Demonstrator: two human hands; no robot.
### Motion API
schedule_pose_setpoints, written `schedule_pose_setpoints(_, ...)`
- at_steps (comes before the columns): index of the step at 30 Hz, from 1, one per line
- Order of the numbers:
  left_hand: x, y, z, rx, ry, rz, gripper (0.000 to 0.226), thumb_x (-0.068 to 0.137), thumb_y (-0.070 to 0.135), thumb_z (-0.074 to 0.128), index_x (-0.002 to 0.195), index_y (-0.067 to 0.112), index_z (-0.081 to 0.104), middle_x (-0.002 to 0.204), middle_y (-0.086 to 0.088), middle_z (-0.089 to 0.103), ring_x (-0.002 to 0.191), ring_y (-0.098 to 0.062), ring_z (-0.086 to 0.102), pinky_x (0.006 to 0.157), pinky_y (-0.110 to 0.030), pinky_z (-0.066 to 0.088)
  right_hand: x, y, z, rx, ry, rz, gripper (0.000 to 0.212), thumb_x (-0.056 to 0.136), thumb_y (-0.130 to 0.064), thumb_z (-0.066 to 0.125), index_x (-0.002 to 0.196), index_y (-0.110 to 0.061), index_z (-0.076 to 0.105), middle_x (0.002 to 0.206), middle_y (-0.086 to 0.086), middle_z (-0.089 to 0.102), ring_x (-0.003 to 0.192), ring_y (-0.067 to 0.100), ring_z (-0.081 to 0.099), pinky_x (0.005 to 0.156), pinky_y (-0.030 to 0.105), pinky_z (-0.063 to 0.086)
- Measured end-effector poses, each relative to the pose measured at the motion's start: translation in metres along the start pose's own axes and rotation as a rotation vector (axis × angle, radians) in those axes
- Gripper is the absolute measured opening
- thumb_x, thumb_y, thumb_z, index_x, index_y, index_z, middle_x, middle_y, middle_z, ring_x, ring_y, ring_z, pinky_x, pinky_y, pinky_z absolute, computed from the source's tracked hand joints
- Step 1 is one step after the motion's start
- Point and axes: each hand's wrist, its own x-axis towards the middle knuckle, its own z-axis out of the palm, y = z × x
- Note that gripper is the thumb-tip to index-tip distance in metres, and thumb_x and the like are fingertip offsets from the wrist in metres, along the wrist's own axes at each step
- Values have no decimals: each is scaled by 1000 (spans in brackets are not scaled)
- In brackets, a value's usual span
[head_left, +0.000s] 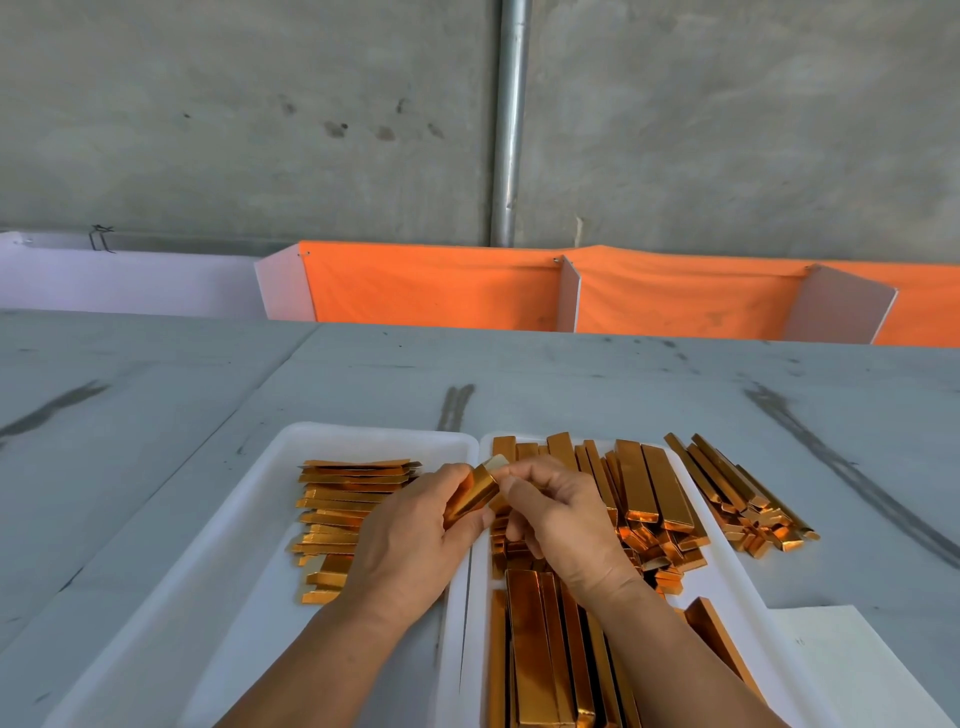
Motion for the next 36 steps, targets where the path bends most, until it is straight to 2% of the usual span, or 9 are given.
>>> schedule_pose_setpoints(2,0,0,1,2,-2,8,27,89,54,57,107,34,52,81,13,54,71,-5,53,58,-12,34,0,0,1,-12,10,4,19,99,-6,54,95,-10,73,87,5,61,48,6,53,44,13,40)
schedule_pose_setpoints(5,1,1,2,5,-3,22,29,89,53,57,110,34,53,85,14,55,74,-5,55,62,-12,39,0,0,1,-34,28,8,22,101,-11,52,93,-17,72,58,-5,61,43,5,51,42,13,38)
schedule_pose_setpoints(7,1,1,2,17,-9,29,30,89,54,57,112,35,53,87,15,55,75,-5,55,61,-11,37,1,1,1,-60,60,4,22,101,-12,52,94,-19,72,53,-8,60,42,5,51,42,13,38)
schedule_pose_setpoints(15,1,0,2,25,-10,40,32,88,54,58,114,36,54,88,17,56,76,-3,55,61,-10,37,2,4,1,-110,125,10,16,97,-12,61,91,-22,72,67,-9,69,46,6,56,48,16,45)
schedule_pose_setpoints(21,1,0,2,35,-18,41,35,88,56,57,116,36,53,92,17,57,80,-4,55,66,-12,43,5,7,1,-123,133,8,15,94,-10,64,93,-24,68,62,-9,67,46,6,57,50,19,50)
schedule_pose_setpoints(25,1,1,2,55,-22,45,36,88,56,56,118,36,51,94,17,57,81,-5,56,67,-12,43,5,9,-1,-180,130,-34,14,94,-12,64,97,-26,62,55,-9,62,46,9,58,58,23,57)
schedule_pose_setpoints(31,0,2,1,92,-21,66,32,89,54,56,116,36,53,93,15,57,80,-6,55,66,-13,40,6,11,-2,-293,146,-57,22,95,-15,64,96,-36,59,67,-4,66,52,3,60,54,16,50)
schedule_pose_setpoints(36,-1,1,2,97,-18,65,31,90,53,56,116,36,52,94,15,57,81,-6,54,67,-13,40,2,11,-2,-333,129,-115,27,96,-13,63,91,-40,64,75,1,65,56,8,57,55,29,57)
